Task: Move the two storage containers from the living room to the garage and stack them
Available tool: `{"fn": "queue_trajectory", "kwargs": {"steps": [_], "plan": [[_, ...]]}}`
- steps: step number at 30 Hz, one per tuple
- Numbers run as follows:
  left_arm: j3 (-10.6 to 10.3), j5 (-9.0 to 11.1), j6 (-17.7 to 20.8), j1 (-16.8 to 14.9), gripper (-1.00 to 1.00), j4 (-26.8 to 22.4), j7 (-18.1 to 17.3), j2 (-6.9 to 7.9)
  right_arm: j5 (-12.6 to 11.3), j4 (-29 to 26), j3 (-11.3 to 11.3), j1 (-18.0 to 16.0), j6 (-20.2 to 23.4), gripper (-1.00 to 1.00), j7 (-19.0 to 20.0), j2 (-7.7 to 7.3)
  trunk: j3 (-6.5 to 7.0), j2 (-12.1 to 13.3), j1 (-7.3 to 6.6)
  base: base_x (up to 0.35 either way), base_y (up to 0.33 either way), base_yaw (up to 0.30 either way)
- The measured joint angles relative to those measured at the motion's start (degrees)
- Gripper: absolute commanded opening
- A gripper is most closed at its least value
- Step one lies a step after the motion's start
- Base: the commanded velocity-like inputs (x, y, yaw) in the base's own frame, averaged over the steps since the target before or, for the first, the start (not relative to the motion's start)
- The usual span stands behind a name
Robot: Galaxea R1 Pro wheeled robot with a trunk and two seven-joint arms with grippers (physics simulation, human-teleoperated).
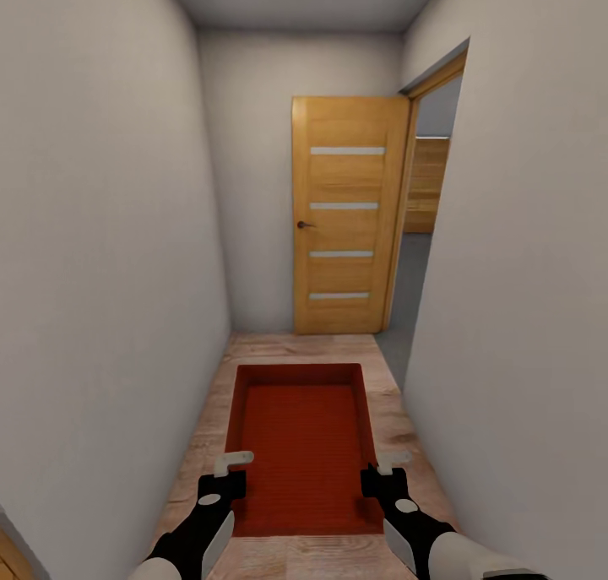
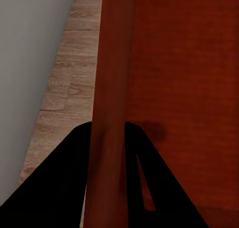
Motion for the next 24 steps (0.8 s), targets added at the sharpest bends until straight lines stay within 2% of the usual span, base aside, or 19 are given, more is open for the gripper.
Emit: {"fn": "queue_trajectory", "kwargs": {"steps": [24], "plan": [[0.05, 0.01, -0.03, 0.01, -1.00, 0.04, 0.00, -0.01, 0.01, 0.00, 0.03, 0.00, 0.04, -1.00, 0.00, 0.00, 0.00, 0.00, 0.00, 0.321, 0.000, 0.000]]}}
